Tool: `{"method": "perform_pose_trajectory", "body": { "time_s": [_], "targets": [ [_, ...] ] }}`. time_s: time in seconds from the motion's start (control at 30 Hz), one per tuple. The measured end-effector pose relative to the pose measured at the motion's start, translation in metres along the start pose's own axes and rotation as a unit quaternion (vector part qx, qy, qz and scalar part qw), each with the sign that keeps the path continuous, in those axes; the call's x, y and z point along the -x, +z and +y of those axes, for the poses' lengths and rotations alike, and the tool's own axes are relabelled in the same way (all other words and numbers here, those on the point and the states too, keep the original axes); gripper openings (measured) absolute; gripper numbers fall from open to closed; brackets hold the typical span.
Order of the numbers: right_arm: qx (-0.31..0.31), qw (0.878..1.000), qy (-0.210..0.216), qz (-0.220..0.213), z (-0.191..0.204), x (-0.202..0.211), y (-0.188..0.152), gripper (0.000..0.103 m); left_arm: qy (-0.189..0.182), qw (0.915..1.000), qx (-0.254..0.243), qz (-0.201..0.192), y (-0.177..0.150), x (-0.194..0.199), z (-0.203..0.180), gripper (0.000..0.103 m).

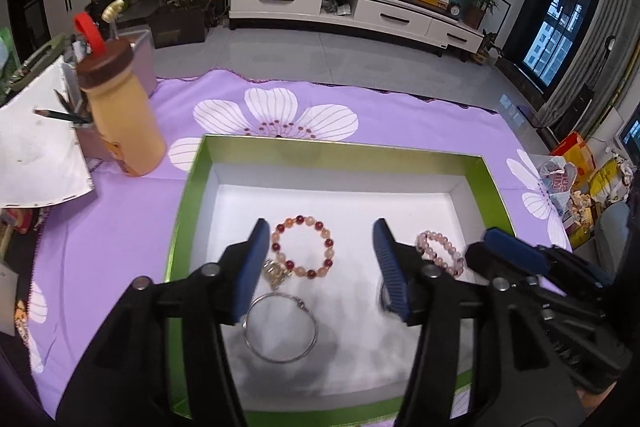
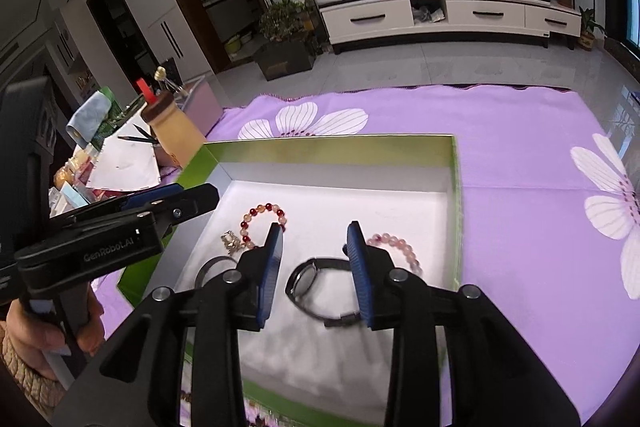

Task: Organize jewelry
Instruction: 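Withdraw both open tools from the box toward the table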

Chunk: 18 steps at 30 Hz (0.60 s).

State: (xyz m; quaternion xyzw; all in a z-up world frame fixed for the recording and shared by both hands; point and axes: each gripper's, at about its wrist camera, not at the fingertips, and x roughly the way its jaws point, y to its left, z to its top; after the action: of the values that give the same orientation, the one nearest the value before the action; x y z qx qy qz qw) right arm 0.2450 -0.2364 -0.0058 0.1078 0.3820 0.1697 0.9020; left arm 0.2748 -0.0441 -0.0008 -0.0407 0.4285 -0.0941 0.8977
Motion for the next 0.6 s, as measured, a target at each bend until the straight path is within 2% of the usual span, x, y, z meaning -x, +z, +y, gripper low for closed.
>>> {"method": "perform_pose_trajectory", "body": {
  "time_s": [0.13,0.17,0.3,0.47,0.6],
  "targets": [
    [0.009,1.0,-0.003,-0.008,0.001,0.021,-0.01,0.035,0.01,0.9999,-0.004,-0.004,-0.01,0.018,-0.002,0.073],
    [0.013,1.0,-0.006,-0.01,0.001,0.027,-0.014,0.035,0.012,0.9999,-0.004,-0.007,-0.012,0.024,-0.002,0.079],
    [0.024,1.0,-0.009,-0.014,0.004,0.047,-0.029,0.041,0.01,0.9998,-0.009,-0.017,-0.025,0.048,-0.001,0.086],
    [0.04,0.999,-0.012,-0.014,0.011,0.068,-0.049,0.042,0.014,0.9995,-0.013,-0.025,-0.046,0.079,0.007,0.086],
    [0.048,0.999,-0.015,-0.016,0.017,0.081,-0.062,0.042,0.016,0.9995,0.001,-0.027,-0.063,0.101,0.023,0.086]
  ]
}}
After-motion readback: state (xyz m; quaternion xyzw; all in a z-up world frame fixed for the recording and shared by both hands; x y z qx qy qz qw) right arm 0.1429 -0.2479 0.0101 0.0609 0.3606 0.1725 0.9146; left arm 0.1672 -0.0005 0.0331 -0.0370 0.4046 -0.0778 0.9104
